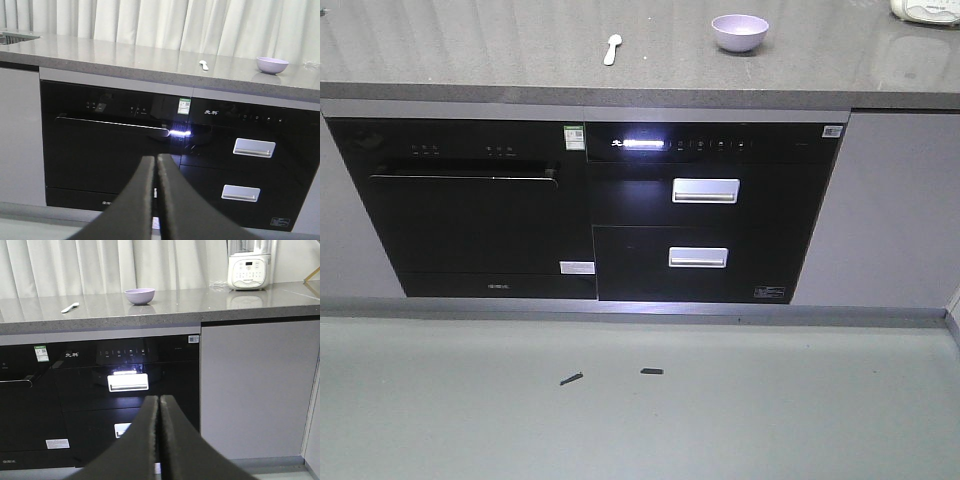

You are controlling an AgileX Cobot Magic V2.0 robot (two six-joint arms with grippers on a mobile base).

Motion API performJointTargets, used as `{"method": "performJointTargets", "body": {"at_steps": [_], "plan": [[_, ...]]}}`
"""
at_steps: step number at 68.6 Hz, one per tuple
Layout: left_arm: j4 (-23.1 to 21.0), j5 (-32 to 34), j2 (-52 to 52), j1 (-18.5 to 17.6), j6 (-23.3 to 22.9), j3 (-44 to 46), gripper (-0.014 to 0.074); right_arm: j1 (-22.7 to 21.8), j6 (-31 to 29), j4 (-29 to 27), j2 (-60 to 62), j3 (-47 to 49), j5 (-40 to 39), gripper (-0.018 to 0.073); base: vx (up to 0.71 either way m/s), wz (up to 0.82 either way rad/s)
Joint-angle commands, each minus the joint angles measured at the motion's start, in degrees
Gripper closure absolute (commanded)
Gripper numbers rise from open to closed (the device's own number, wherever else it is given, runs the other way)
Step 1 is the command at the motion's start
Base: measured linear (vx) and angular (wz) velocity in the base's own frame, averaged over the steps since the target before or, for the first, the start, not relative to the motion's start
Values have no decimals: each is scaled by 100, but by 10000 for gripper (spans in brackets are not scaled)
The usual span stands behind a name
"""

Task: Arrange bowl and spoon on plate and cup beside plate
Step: 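Continue driving forward, bringing the lavender bowl and spoon closer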

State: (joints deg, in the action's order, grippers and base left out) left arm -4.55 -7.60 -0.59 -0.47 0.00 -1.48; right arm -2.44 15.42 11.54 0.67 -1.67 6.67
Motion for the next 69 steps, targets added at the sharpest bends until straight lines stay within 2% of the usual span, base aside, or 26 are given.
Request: {"method": "performJointTargets", "body": {"at_steps": [1,69], "plan": [[-19,384,-85,-41,0,-113,602,-35,-55,20,58,-39,-389,561,3,0],[-19,384,-85,-41,0,-113,602,-35,-55,20,58,-39,-389,561,5,0]]}}
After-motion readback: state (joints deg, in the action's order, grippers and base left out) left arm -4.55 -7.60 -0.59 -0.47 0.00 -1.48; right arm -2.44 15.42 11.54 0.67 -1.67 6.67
